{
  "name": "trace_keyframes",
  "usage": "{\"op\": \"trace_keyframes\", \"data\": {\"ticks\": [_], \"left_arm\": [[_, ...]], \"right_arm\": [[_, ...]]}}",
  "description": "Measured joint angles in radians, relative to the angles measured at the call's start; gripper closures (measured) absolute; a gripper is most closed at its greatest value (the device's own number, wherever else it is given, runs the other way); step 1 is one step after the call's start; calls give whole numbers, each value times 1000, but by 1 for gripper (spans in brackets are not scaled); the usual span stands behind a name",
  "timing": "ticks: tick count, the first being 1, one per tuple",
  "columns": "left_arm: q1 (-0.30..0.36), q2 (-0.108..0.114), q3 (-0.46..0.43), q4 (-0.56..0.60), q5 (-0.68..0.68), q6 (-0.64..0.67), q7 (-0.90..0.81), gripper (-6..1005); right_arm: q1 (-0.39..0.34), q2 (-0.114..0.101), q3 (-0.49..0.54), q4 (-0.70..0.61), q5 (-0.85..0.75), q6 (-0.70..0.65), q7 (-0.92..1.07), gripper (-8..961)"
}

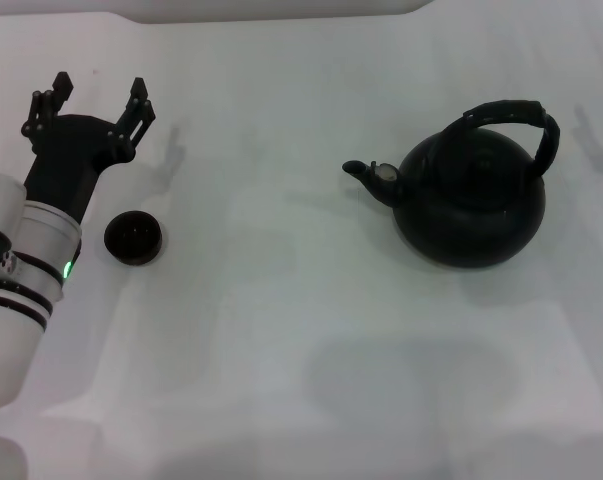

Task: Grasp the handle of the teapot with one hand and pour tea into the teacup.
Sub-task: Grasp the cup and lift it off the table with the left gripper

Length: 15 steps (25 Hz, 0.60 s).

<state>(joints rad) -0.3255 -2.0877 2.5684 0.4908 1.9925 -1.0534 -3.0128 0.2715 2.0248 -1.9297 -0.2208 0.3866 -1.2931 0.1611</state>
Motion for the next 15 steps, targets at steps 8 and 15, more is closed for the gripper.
{"op": "trace_keyframes", "data": {"ticks": [8,15], "left_arm": [[0,0,0,-4,1,0,0,109],[16,0,-5,23,-14,-1,0,109]], "right_arm": [[0,0,0,0,0,12,0,88],[0,0,0,0,0,13,0,87]]}}
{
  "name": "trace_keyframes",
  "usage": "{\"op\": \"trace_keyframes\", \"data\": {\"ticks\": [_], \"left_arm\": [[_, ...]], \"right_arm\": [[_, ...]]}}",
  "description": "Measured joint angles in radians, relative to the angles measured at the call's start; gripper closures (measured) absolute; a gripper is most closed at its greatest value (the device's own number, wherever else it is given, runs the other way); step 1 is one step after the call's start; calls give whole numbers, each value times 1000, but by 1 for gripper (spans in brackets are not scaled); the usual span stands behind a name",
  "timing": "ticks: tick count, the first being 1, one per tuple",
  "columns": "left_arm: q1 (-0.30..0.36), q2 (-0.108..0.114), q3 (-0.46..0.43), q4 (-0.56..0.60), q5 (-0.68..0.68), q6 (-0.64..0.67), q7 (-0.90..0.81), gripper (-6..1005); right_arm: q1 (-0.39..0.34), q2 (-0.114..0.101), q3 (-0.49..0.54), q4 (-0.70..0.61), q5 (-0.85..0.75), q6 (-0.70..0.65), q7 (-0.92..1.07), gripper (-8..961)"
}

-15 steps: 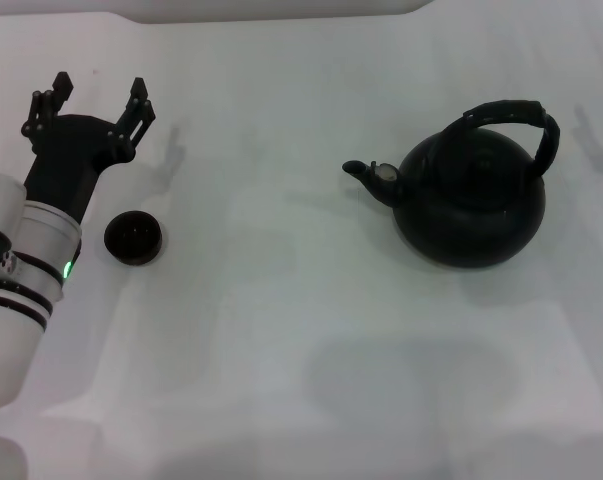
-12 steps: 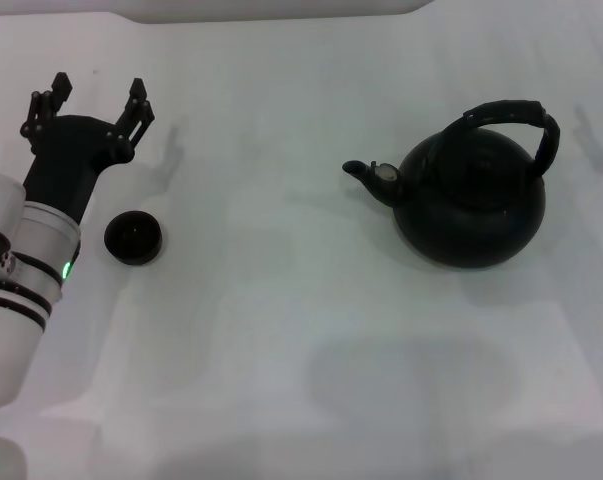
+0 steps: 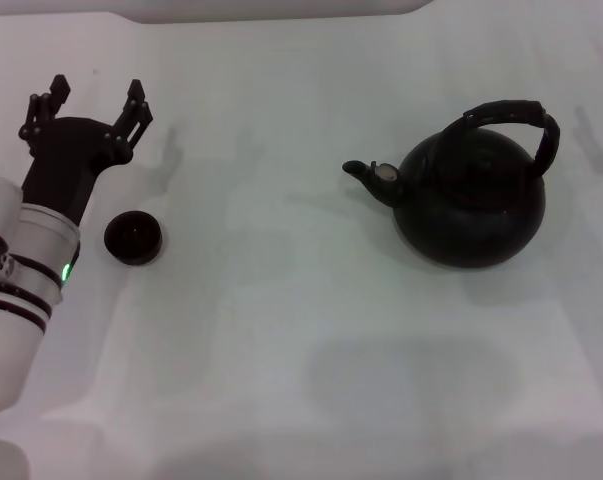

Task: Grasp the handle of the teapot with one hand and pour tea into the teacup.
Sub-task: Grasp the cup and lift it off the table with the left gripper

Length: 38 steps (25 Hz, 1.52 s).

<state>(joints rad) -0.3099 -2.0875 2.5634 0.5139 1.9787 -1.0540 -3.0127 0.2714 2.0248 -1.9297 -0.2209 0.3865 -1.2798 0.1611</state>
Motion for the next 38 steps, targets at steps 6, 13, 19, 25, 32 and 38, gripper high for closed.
{"op": "trace_keyframes", "data": {"ticks": [6,13,19,25,32,38], "left_arm": [[31,12,-6,96,-34,3,1,109],[38,57,-34,226,-30,52,1,108],[47,118,-212,372,-16,339,2,108],[47,165,-409,512,54,725,8,108],[15,112,-763,601,191,1230,126,108],[-25,35,-1057,651,195,1599,324,108]], "right_arm": [[-8,0,2,2,0,0,0,87],[-8,0,6,9,0,-1,0,87],[-8,0,6,9,0,-1,0,88],[-7,0,4,10,0,9,0,88],[0,0,4,8,0,46,0,87],[0,0,5,10,0,53,0,88]]}}
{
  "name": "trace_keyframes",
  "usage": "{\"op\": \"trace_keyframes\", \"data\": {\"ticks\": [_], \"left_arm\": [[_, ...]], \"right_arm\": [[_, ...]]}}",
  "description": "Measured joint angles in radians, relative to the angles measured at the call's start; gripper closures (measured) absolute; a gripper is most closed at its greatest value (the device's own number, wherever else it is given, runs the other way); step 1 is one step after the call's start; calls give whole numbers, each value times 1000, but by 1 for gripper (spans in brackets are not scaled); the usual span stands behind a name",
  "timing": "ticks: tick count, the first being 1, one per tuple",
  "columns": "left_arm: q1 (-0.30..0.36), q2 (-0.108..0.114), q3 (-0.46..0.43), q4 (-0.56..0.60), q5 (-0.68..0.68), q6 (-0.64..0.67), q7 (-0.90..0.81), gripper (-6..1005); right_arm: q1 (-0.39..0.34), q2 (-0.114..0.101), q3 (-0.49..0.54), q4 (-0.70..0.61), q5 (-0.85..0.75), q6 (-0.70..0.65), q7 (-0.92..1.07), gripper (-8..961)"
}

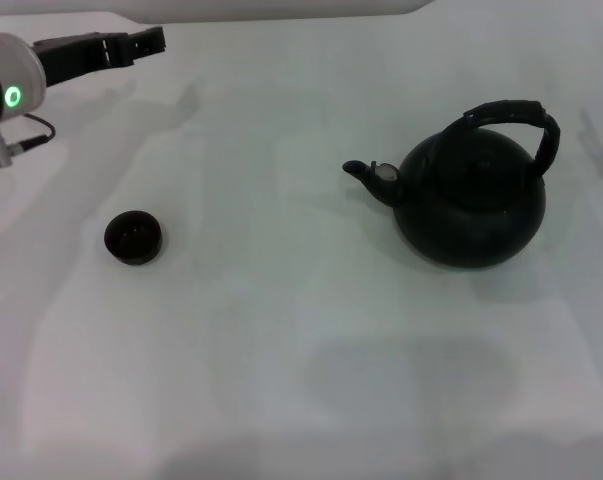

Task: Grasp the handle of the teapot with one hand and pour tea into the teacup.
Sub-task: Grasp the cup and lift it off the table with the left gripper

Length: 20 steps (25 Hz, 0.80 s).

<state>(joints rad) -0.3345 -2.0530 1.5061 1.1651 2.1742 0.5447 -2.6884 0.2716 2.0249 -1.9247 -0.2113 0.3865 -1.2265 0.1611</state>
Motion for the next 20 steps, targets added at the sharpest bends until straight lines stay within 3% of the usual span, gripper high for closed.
{"op": "trace_keyframes", "data": {"ticks": [5,12,20], "left_arm": [[-86,-3,-141,-64,1,218,32,108],[-106,24,-200,-57,9,428,32,108],[-134,33,-330,2,120,690,27,109]], "right_arm": [[0,0,-2,-6,0,12,0,87],[0,0,-4,-6,0,12,0,88],[0,0,-5,-6,0,13,0,87]]}}
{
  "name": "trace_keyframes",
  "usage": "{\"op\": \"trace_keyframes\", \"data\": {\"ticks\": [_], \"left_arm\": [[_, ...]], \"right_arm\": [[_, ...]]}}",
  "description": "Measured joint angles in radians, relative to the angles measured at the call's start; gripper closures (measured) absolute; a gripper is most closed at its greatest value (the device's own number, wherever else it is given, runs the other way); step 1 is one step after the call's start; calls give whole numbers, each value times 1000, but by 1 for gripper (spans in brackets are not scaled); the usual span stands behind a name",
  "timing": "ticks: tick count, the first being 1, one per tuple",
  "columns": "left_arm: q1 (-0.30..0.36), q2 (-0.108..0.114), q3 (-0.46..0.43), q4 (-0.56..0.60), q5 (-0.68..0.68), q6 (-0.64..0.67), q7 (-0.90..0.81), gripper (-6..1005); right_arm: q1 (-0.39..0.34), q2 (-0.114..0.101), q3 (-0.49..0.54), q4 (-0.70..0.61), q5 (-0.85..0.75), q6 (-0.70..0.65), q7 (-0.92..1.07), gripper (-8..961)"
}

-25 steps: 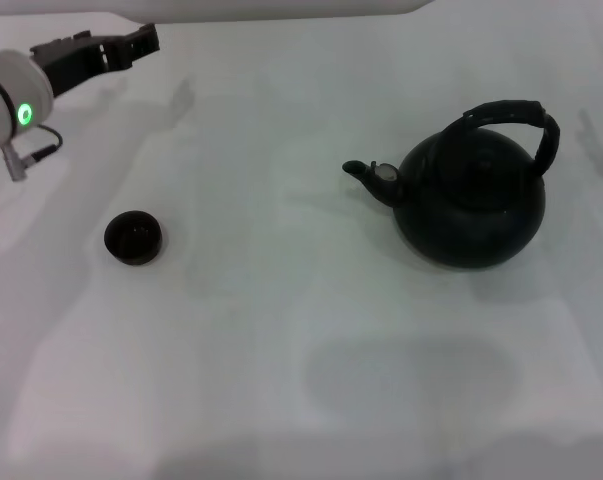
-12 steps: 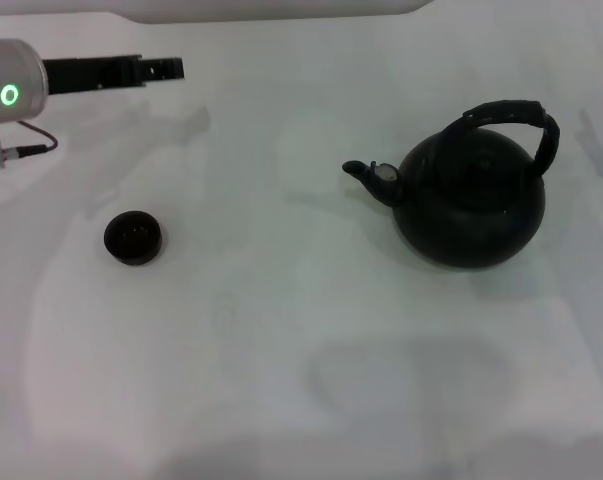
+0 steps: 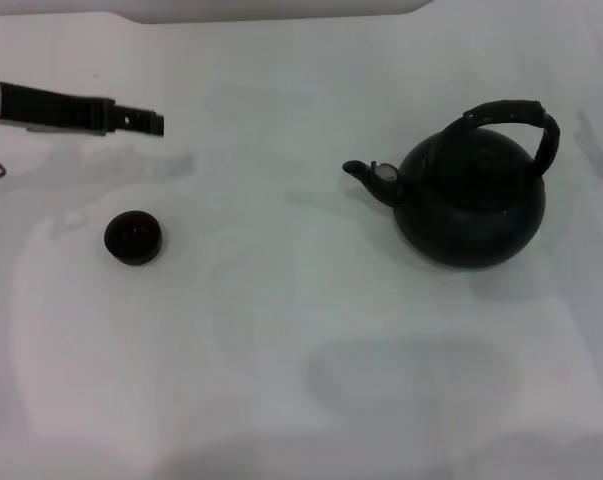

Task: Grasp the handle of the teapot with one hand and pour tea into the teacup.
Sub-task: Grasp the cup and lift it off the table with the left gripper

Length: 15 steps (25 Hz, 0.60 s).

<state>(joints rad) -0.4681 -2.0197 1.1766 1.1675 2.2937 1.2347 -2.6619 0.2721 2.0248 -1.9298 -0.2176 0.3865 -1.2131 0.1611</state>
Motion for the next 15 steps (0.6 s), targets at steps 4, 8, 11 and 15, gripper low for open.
{"op": "trace_keyframes", "data": {"ticks": [4,8,11,15], "left_arm": [[-32,6,-3,1,59,77,0,109],[-62,5,-3,-2,106,124,-6,109],[-82,0,1,2,154,142,-11,108],[-107,-9,1,1,240,148,-12,108]], "right_arm": [[1,0,0,0,0,0,0,87],[1,0,0,0,0,0,0,88],[1,0,3,2,0,0,0,88],[1,0,6,3,0,11,0,87]]}}
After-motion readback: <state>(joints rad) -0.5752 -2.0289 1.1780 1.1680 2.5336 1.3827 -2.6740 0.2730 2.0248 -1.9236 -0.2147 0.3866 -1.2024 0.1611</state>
